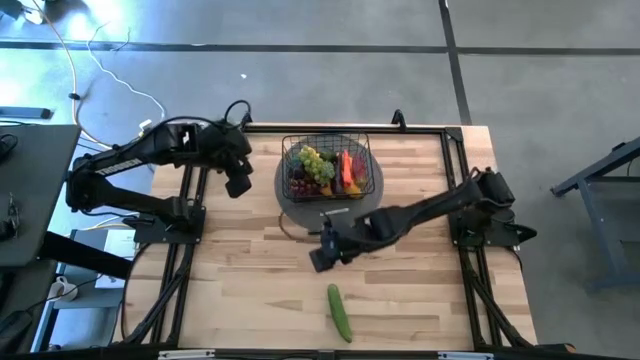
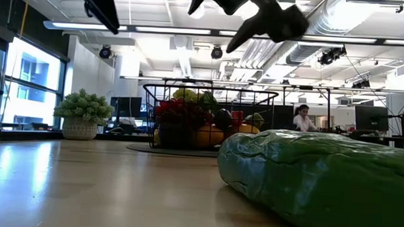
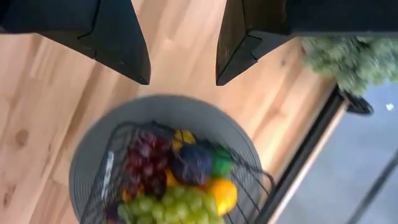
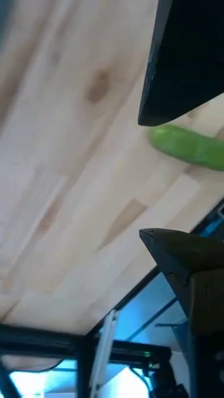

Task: Build produce basket
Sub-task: Put the cucumber into the black wire basket, then return to Home Position

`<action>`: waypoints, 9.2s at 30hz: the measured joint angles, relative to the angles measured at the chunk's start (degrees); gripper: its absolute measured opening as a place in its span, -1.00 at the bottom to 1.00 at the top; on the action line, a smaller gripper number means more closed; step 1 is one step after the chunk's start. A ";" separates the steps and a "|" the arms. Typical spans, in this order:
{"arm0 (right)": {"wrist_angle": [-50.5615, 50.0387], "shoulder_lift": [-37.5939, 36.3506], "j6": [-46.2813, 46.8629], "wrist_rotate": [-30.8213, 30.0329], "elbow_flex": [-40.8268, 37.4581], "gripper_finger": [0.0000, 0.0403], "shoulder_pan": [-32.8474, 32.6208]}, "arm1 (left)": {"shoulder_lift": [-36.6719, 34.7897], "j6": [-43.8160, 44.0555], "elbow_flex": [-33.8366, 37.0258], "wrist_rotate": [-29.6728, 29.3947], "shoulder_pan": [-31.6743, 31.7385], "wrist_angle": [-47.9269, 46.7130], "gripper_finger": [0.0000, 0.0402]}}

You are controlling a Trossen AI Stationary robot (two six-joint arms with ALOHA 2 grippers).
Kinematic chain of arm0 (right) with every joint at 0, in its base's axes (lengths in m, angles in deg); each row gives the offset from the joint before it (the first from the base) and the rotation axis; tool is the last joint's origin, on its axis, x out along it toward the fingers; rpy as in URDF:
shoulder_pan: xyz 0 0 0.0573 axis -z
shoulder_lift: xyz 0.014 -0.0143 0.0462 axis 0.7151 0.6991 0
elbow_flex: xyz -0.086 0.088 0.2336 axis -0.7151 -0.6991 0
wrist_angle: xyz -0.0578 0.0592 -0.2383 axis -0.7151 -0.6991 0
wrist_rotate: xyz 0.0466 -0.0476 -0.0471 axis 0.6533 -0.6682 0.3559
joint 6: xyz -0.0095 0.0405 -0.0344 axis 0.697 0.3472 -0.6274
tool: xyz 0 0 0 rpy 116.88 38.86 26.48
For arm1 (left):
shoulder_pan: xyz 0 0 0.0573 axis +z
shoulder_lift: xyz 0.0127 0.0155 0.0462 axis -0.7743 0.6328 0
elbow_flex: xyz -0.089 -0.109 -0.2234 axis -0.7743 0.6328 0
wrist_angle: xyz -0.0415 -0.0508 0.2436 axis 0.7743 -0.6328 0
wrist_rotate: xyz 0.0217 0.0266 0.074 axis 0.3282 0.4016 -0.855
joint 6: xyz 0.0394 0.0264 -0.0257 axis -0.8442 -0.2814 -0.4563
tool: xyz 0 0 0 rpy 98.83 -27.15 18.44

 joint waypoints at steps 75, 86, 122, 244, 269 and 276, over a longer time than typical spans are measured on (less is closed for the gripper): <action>-11.14 -1.35 -19.27 -6.70 -0.09 -0.47 11.47 | 0.07 6.60 0.07 -3.23 -8.47 -2.53 -0.14; -7.43 -9.12 -34.01 -7.78 -0.07 -0.47 28.50 | 0.07 6.59 0.07 -3.22 -8.47 -1.93 -0.14; -9.76 -4.34 -40.01 7.52 0.02 0.27 42.69 | -28.53 19.13 33.84 1.89 -15.36 27.15 -0.14; 17.19 -105.25 -54.17 -12.41 -79.82 0.27 19.98 | -56.13 19.67 72.78 6.85 -21.10 68.38 -0.14; 17.21 -105.25 -54.25 -12.41 -79.80 0.27 19.98 | -56.13 19.67 72.78 6.86 -21.10 68.35 -0.14; 17.21 -105.25 -54.17 -12.41 -79.80 0.27 19.98 | -56.13 19.66 72.78 6.86 -21.10 68.36 -0.14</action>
